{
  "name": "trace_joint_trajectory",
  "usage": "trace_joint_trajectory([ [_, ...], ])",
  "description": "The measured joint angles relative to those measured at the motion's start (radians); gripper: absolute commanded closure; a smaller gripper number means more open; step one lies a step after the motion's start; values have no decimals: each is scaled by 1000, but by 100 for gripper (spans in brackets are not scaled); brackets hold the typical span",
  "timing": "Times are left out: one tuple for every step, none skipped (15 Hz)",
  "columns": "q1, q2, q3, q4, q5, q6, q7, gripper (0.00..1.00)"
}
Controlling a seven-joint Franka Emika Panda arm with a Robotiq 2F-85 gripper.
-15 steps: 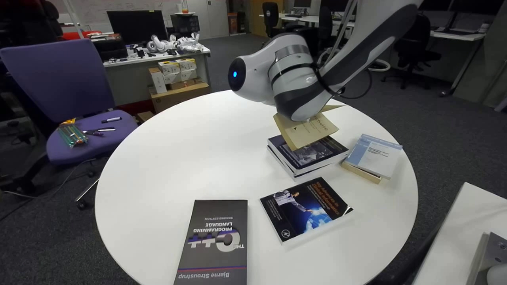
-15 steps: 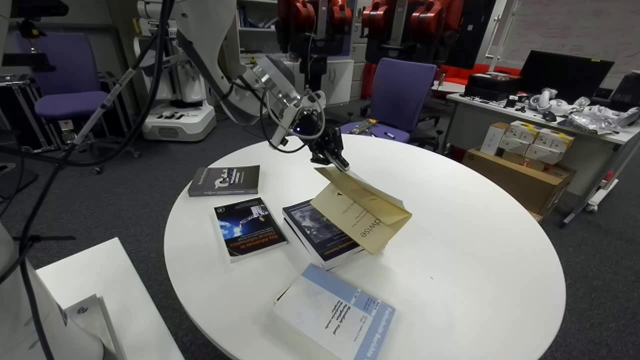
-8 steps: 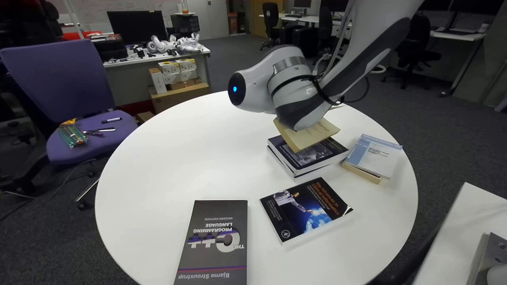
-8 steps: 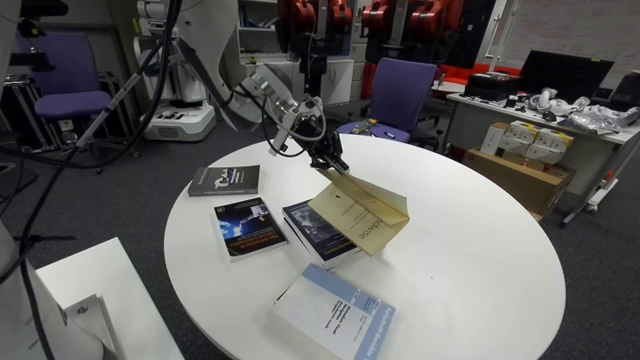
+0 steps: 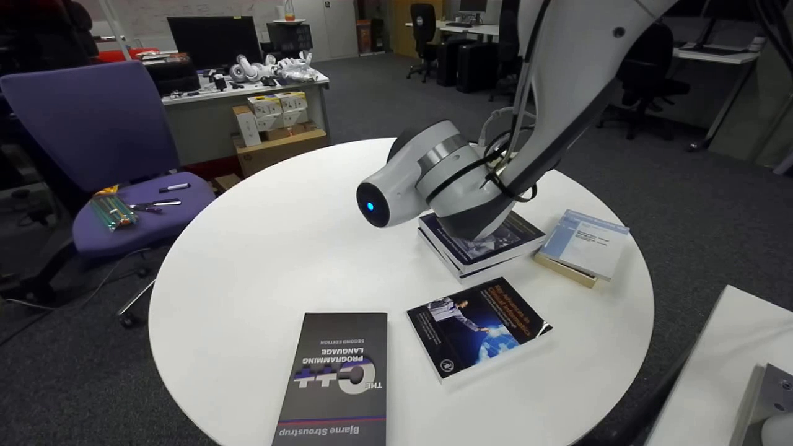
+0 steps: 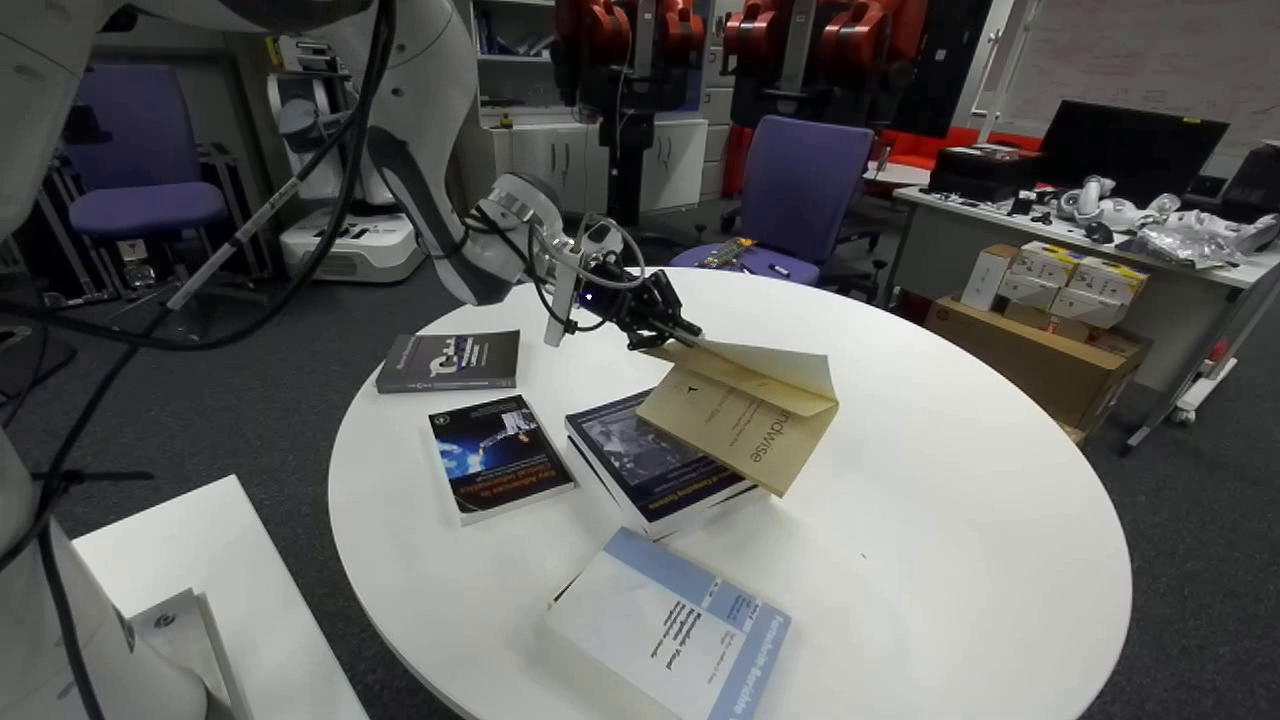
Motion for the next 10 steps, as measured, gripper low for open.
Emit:
trace_joint_trajectory([
  [-2, 8, 4, 0, 9, 0, 0, 100],
  [-8, 11, 12, 0, 37, 3, -12, 100],
  [-18, 11, 22, 1, 76, 5, -35, 100],
  [-28, 11, 31, 4, 119, 7, -59, 100],
  [-34, 11, 34, 7, 160, 7, -79, 100],
  [-39, 11, 34, 9, 201, 6, -95, 100],
  [-44, 12, 32, 12, 230, 2, -101, 100],
  [-47, 14, 27, 17, 251, -5, -103, 100],
  [-49, 19, 21, 24, 263, -16, -103, 100],
  [-50, 26, 13, 33, 273, -24, -103, 100],
])
